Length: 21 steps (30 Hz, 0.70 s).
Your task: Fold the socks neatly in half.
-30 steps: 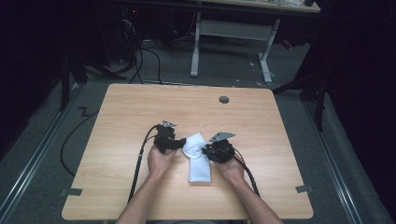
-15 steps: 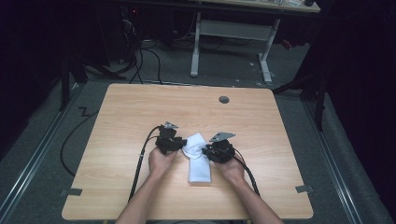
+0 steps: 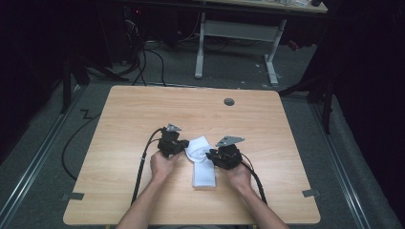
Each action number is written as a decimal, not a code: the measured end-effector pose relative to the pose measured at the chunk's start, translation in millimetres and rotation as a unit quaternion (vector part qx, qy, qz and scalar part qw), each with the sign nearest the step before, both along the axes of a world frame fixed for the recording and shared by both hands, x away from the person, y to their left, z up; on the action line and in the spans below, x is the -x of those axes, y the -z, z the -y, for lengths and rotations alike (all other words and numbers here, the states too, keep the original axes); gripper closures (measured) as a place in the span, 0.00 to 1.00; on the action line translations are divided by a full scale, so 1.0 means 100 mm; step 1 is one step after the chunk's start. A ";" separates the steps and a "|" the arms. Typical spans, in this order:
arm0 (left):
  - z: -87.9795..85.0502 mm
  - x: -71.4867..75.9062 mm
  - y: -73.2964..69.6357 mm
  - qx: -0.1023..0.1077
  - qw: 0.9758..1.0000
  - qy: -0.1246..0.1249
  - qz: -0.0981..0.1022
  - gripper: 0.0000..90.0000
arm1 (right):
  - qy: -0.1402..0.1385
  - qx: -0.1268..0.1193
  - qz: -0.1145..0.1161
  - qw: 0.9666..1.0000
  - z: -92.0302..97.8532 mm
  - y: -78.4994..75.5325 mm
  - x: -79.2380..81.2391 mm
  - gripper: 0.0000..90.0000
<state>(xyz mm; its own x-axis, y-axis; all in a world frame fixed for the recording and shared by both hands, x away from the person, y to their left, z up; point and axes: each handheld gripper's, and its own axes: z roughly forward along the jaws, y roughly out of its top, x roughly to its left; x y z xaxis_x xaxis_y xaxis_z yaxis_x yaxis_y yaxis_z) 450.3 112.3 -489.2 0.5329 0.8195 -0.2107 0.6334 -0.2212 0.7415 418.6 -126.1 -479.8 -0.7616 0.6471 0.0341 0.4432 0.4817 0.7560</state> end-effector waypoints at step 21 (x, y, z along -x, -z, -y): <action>0.03 0.30 -0.37 0.043 0.994 0.070 0.067 0.95 | -0.006 0.026 -0.016 1.000 -0.33 0.15 0.06 0.95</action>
<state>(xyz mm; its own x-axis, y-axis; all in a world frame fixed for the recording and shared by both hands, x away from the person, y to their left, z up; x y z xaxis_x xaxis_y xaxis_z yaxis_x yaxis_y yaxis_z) 420.5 109.6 -452.4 0.6686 0.7173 -0.1961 0.4947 -0.2321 0.8375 412.4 -93.2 -494.4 -0.7684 0.6395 0.0241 0.4601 0.5258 0.7154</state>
